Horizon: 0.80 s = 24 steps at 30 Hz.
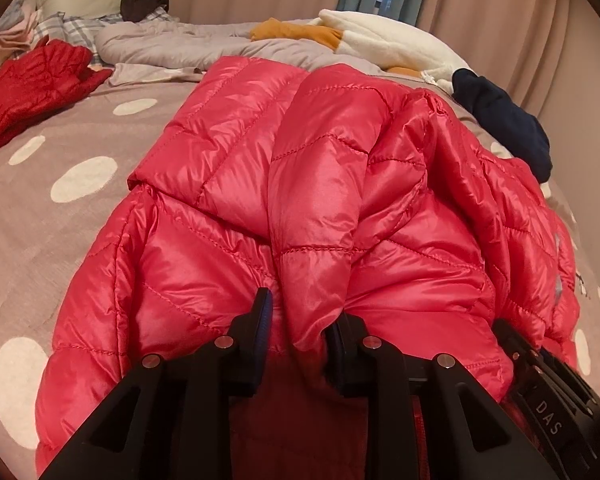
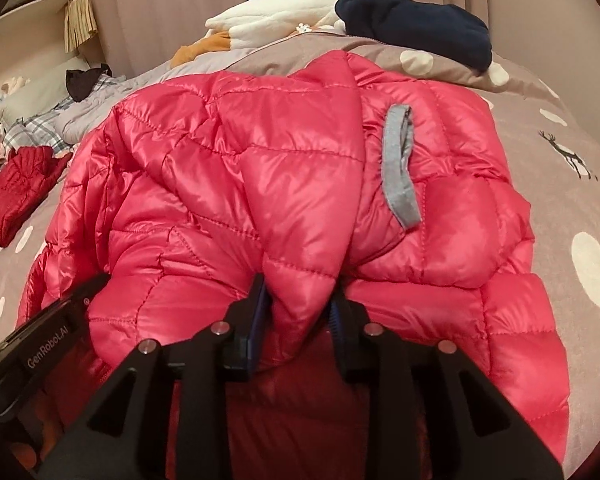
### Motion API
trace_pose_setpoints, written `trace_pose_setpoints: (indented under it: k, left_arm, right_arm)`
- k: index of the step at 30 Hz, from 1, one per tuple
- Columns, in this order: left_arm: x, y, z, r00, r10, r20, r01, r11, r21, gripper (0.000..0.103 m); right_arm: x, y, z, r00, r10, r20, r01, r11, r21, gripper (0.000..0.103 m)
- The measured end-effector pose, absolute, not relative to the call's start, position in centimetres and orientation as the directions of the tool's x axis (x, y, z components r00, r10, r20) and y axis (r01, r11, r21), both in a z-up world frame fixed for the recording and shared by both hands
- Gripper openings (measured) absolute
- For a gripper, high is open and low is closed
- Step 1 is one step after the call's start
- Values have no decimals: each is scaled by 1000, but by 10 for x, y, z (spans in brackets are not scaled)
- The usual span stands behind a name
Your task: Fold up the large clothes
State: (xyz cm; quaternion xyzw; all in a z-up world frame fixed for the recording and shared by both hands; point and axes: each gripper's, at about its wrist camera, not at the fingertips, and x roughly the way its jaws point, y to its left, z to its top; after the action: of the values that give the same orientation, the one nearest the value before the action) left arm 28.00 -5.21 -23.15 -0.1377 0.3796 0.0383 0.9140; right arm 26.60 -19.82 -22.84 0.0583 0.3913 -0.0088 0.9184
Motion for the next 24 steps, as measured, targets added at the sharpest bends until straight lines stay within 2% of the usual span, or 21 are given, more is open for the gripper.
trace_pose_setpoints:
  k: [14, 24]
  left_arm:
    - [279, -45, -235, 711, -65, -701, -167, 952, -257, 27]
    - [279, -44, -235, 711, -72, -700, -165, 950, -265, 28]
  right_arm:
    - [267, -204, -230, 694, 56, -718, 63, 988, 138, 33]
    - [267, -213, -232, 699, 117, -706, 59, 974, 220, 36]
